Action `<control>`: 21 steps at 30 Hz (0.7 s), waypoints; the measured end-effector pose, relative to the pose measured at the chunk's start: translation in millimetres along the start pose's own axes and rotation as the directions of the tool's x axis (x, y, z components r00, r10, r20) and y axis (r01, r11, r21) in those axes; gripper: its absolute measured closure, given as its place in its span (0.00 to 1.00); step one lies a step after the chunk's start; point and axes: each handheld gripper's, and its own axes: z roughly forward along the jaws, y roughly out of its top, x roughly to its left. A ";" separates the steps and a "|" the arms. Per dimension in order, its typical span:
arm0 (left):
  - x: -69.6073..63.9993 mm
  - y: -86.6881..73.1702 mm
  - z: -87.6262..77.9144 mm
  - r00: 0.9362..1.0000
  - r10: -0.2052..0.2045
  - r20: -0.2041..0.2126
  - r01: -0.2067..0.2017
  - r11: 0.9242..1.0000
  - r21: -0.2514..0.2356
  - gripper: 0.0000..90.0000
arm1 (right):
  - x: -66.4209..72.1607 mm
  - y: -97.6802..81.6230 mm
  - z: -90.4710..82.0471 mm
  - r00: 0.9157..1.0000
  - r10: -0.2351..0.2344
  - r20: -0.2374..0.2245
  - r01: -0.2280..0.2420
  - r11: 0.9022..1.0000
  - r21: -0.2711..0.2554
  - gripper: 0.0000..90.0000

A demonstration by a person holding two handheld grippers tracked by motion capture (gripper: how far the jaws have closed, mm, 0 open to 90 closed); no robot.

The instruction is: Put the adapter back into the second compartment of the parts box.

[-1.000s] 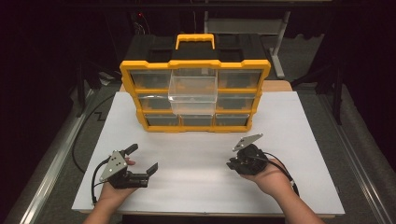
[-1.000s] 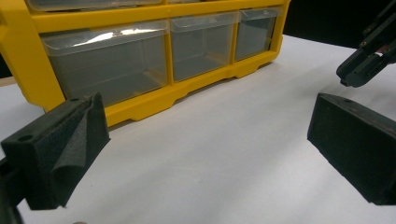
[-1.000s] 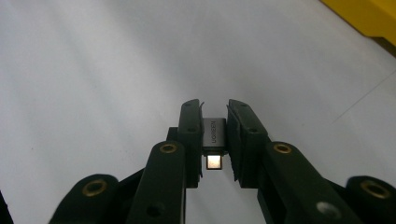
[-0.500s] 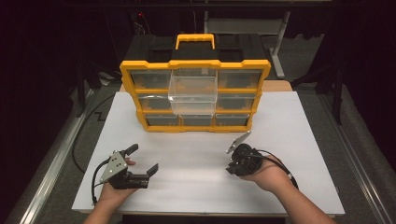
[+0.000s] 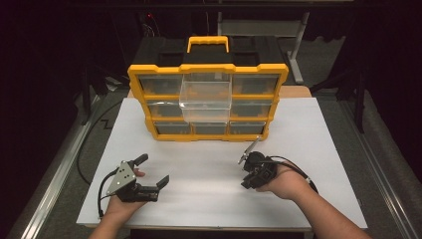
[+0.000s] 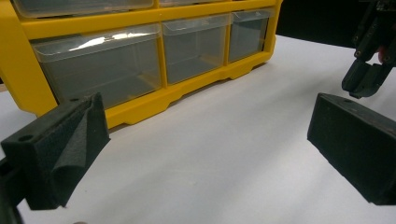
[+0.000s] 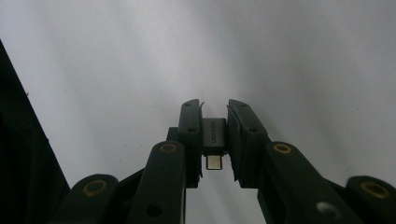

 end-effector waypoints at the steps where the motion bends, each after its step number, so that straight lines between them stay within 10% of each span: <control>1: 0.1 0.0 0.0 1.000 0.000 0.000 0.000 1.000 0.000 0.00 | -0.5 0.7 -2.0 1.000 -0.002 -0.004 0.002 1.000 0.007 0.86; 21: -0.3 0.0 -0.2 1.000 0.001 0.002 -0.001 1.000 -0.001 0.00 | 0.9 20.3 -42.2 0.996 -0.082 -0.031 0.084 0.993 0.087 0.86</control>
